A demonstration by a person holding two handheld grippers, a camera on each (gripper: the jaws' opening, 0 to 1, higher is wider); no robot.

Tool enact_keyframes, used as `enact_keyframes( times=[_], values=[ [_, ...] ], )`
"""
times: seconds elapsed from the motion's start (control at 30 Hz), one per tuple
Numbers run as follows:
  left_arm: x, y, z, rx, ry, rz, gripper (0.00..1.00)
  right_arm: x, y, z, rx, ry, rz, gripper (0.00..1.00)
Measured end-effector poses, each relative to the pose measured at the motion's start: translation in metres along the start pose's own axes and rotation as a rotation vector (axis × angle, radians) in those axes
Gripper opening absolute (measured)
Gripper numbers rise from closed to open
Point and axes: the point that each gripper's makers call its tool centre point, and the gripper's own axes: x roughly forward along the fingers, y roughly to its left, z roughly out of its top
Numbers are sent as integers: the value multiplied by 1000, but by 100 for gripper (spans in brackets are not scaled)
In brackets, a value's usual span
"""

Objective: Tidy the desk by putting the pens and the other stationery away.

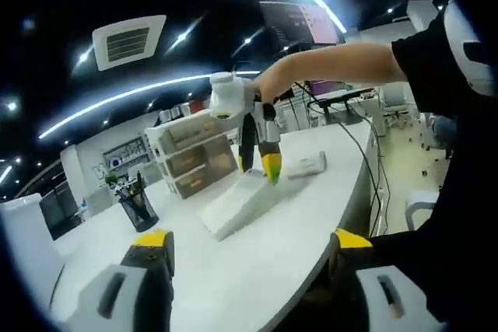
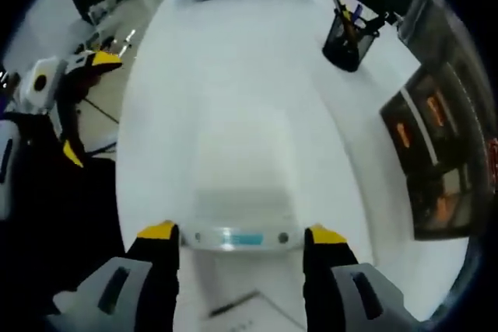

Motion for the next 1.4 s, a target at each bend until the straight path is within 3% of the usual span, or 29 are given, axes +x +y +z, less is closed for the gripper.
enact_keyframes(
  times=[0.3,0.73,0.83,1.03,1.2,1.4],
  values=[
    [29,3,-6,153,49,59,81,-4,5,6,5,40,-11,60],
    [66,0,2,302,57,98,75,0,10,13,9,69,-8,60],
    [78,0,4,415,66,109,71,0,11,15,13,77,-7,60],
    [103,-3,2,524,95,103,67,0,12,14,22,87,-7,60],
    [117,-1,3,502,87,109,61,1,13,13,41,101,0,60],
    [129,-2,4,572,85,126,54,-1,13,13,47,113,3,60]
  ],
)
